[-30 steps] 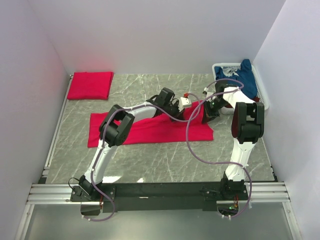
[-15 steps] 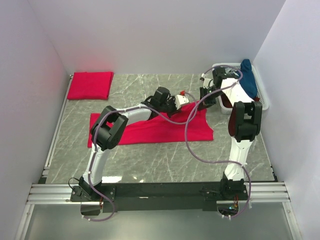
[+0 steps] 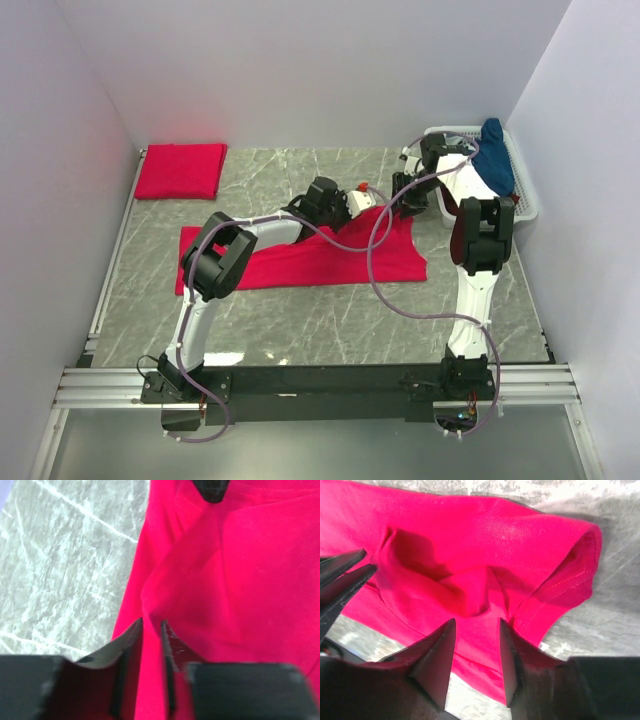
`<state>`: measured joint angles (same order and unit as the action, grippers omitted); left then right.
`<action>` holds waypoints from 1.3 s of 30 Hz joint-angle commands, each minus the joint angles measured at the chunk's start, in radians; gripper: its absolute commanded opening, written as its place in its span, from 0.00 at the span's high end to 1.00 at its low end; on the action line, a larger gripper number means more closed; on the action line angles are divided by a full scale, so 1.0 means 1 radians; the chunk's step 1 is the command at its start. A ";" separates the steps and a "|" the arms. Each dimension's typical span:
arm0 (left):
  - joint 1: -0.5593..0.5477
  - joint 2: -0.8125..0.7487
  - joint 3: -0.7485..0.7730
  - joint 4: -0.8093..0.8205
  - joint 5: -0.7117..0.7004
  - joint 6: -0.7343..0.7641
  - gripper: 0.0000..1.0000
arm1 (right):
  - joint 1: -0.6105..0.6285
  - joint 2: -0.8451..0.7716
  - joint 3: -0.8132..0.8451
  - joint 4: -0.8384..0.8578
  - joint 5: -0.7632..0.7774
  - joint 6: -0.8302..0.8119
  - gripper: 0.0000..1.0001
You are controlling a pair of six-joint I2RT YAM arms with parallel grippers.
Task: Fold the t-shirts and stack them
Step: Fold the tshirt
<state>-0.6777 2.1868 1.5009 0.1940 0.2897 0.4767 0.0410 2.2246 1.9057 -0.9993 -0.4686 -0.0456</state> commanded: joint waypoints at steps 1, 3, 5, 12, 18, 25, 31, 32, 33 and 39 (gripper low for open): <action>-0.003 -0.032 0.028 -0.021 -0.052 0.010 0.72 | 0.011 -0.019 0.053 0.004 0.010 0.016 0.49; 0.001 -0.044 0.015 -0.027 -0.066 -0.003 0.63 | 0.011 -0.039 0.050 -0.002 0.010 0.012 0.49; 0.018 -0.085 -0.016 -0.022 -0.075 -0.026 0.59 | 0.008 -0.077 0.038 -0.002 0.004 0.004 0.49; 0.135 -0.286 -0.045 -0.326 0.055 -0.191 0.55 | 0.011 -0.158 -0.069 -0.047 0.001 -0.086 0.57; 0.297 -0.404 -0.097 -0.629 0.190 -0.192 0.47 | 0.062 -0.178 -0.155 -0.081 0.007 -0.138 0.63; 0.539 -0.391 -0.133 -0.887 0.183 -0.029 0.45 | 0.166 -0.204 -0.284 -0.056 0.126 -0.171 0.64; 0.642 -0.352 -0.188 -0.831 0.037 0.060 0.45 | 0.211 -0.126 -0.301 -0.009 0.330 -0.204 0.68; 0.647 -0.345 -0.195 -0.818 0.025 0.091 0.45 | 0.212 -0.109 -0.274 -0.010 0.370 -0.212 0.69; 0.650 -0.343 -0.217 -0.808 -0.010 0.102 0.46 | 0.211 -0.077 -0.257 -0.010 0.396 -0.217 0.69; 0.658 -0.335 -0.324 -0.763 -0.126 0.183 0.48 | 0.212 0.090 -0.078 -0.007 0.568 -0.278 0.70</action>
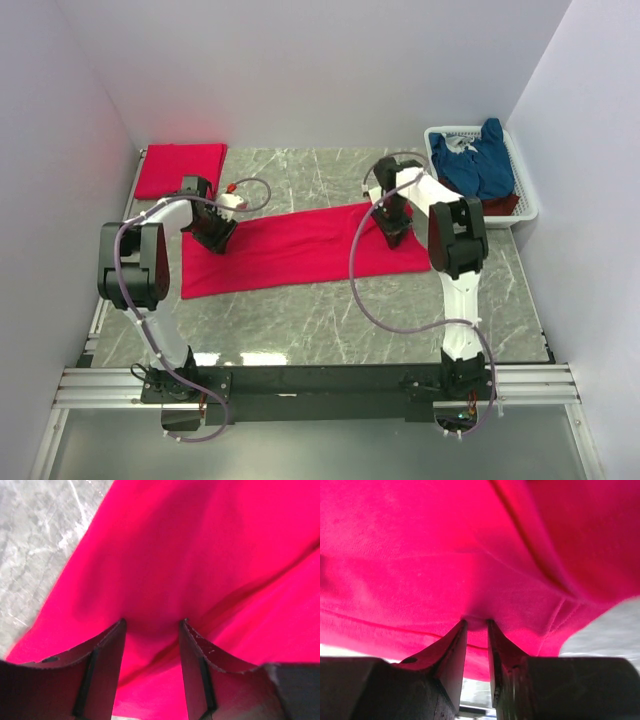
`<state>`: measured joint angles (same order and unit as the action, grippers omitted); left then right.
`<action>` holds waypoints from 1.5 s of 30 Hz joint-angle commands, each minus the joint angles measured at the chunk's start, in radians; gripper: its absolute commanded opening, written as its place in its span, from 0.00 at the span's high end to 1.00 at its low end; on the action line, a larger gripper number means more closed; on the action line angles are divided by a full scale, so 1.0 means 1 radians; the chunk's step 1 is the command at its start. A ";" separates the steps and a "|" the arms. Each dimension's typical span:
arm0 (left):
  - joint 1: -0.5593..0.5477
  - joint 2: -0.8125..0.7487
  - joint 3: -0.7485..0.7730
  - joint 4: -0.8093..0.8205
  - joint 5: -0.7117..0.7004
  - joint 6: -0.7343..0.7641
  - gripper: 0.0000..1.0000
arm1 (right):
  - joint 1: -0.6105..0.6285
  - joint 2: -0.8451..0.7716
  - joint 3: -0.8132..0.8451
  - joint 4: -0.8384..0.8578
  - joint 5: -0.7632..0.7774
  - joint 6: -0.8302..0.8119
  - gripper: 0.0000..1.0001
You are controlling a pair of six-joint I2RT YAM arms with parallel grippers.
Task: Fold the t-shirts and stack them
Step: Fold the tshirt
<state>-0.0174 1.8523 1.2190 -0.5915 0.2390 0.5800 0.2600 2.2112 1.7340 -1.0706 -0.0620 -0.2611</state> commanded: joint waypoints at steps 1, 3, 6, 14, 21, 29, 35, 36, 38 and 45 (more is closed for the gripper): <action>-0.004 -0.005 -0.056 0.016 -0.081 0.086 0.48 | -0.010 0.126 0.139 0.032 0.172 -0.063 0.70; -0.003 -0.036 -0.099 -0.010 -0.075 0.101 0.48 | -0.005 0.195 0.277 0.014 0.218 -0.079 0.71; -0.010 -0.096 -0.154 -0.063 -0.047 0.144 0.48 | 0.002 0.319 0.517 -0.038 0.269 -0.121 0.71; -0.199 -0.350 -0.348 -0.199 0.035 0.167 0.49 | 0.035 0.299 0.635 0.253 0.432 -0.195 0.71; -0.170 -0.366 -0.141 -0.235 0.111 0.121 0.45 | -0.030 -0.022 0.378 0.299 0.292 -0.124 0.70; -0.337 -0.315 -0.027 -0.179 0.149 0.132 0.44 | -0.053 -0.087 0.338 0.015 -0.131 0.049 0.70; -0.513 -0.211 -0.048 -0.104 0.065 0.118 0.50 | -0.082 -0.110 0.220 -0.043 -0.372 0.134 0.72; -0.530 -0.199 -0.052 -0.097 0.051 0.118 0.53 | -0.090 -0.119 0.187 -0.032 -0.381 0.137 0.72; -0.581 -0.156 -0.064 -0.091 -0.001 0.106 0.56 | -0.097 -0.137 0.162 -0.022 -0.378 0.151 0.72; -0.725 -0.033 -0.098 -0.102 -0.072 0.061 0.65 | -0.140 -0.159 0.128 -0.026 -0.326 0.172 0.77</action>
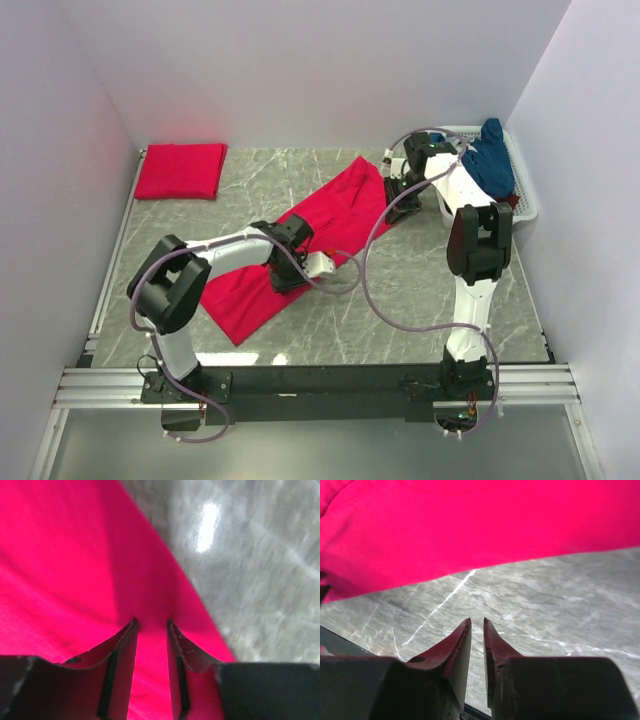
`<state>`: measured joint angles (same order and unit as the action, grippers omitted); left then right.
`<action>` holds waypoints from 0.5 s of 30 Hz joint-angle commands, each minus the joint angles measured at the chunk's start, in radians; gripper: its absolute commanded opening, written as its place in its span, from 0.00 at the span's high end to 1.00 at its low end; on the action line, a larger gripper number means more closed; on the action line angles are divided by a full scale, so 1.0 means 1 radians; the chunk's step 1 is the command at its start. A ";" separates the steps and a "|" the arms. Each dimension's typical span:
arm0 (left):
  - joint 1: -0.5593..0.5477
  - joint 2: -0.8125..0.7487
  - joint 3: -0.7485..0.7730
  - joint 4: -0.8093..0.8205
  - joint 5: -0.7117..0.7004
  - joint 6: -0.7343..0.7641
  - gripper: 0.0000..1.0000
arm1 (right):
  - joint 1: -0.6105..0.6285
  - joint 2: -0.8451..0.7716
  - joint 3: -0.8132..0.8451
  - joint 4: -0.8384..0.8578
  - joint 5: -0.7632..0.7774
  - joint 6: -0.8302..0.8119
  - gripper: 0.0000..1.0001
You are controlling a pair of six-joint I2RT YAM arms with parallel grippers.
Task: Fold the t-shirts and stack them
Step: Fold the tshirt
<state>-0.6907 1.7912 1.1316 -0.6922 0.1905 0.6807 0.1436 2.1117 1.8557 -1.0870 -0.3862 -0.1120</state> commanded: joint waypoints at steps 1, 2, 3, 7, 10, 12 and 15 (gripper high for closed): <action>-0.068 0.052 -0.006 -0.007 -0.008 -0.061 0.66 | -0.029 -0.056 0.010 -0.017 -0.005 0.018 0.78; -0.107 0.066 0.016 -0.016 0.013 -0.072 0.66 | -0.039 -0.053 0.010 -0.022 -0.008 0.017 0.80; -0.125 0.079 0.028 -0.032 0.053 -0.082 0.67 | -0.047 -0.055 0.007 -0.028 -0.011 0.017 0.81; -0.222 0.155 0.146 -0.049 0.153 -0.148 0.68 | -0.064 -0.055 -0.007 -0.033 -0.014 0.006 0.83; -0.302 0.219 0.247 -0.050 0.235 -0.213 0.68 | -0.065 -0.058 -0.016 -0.022 -0.010 0.003 0.85; -0.355 0.253 0.379 -0.044 0.282 -0.263 0.65 | -0.067 -0.053 -0.019 -0.010 -0.014 0.005 0.85; -0.369 0.281 0.540 -0.049 0.386 -0.340 0.55 | -0.067 -0.035 -0.006 -0.007 -0.023 0.008 0.86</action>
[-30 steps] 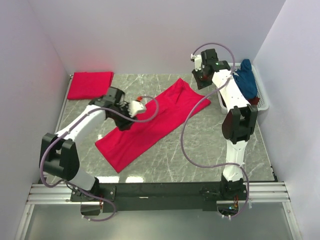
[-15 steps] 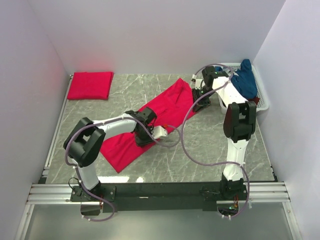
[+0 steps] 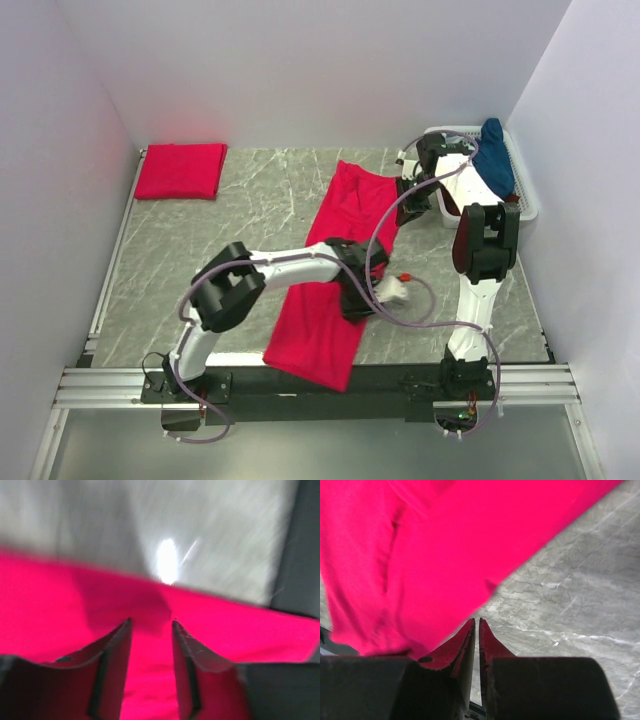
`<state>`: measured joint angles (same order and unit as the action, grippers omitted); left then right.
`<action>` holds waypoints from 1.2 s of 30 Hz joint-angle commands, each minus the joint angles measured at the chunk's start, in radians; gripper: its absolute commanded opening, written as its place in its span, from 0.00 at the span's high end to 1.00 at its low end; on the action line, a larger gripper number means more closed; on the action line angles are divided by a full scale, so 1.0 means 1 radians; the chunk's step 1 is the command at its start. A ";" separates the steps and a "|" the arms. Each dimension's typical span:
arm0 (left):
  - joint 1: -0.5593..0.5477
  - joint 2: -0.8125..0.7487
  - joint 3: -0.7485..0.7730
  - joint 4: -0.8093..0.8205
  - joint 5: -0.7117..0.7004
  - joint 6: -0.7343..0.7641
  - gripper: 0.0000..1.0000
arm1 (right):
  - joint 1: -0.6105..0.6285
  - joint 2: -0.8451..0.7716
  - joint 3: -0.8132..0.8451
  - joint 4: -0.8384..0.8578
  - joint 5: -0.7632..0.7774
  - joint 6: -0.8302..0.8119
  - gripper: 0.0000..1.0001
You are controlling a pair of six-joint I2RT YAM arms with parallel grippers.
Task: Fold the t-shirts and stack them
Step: Fold the tshirt
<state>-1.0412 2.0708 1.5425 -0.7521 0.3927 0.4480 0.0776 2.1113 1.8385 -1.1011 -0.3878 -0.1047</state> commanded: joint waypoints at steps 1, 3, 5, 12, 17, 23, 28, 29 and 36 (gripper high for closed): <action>-0.008 -0.032 0.151 0.029 0.204 -0.130 0.53 | 0.002 -0.028 0.013 0.009 -0.025 0.003 0.86; 0.061 -0.098 0.127 0.071 0.294 -0.155 0.50 | 0.007 -0.022 0.016 0.024 -0.026 0.010 0.87; 0.127 -0.201 0.053 0.152 0.343 -0.222 0.49 | 0.024 -0.002 0.021 0.033 -0.016 0.016 0.88; 0.481 -0.373 -0.148 0.343 0.422 -0.434 0.49 | 0.088 0.130 0.129 0.047 0.024 0.042 0.90; 0.634 -0.364 -0.237 0.517 0.379 -0.610 0.49 | 0.105 0.196 0.186 0.052 0.043 0.076 0.93; 0.647 -0.120 -0.055 0.588 0.371 -0.747 0.51 | 0.093 0.105 0.128 0.093 -0.022 0.073 0.93; 0.639 0.066 0.034 0.775 0.368 -0.943 0.55 | 0.064 0.024 0.087 0.064 -0.045 0.054 0.92; 0.636 0.092 0.050 0.807 0.361 -0.963 0.56 | 0.057 0.013 0.070 0.055 -0.052 0.051 0.92; 0.639 0.221 0.123 0.774 0.247 -1.043 0.64 | 0.025 -0.036 0.021 0.038 -0.051 0.037 0.91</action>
<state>-0.4007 2.2875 1.6161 -0.0097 0.7013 -0.5373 0.1165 2.1277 1.8759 -1.0489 -0.4232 -0.0509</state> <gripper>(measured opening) 0.366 0.085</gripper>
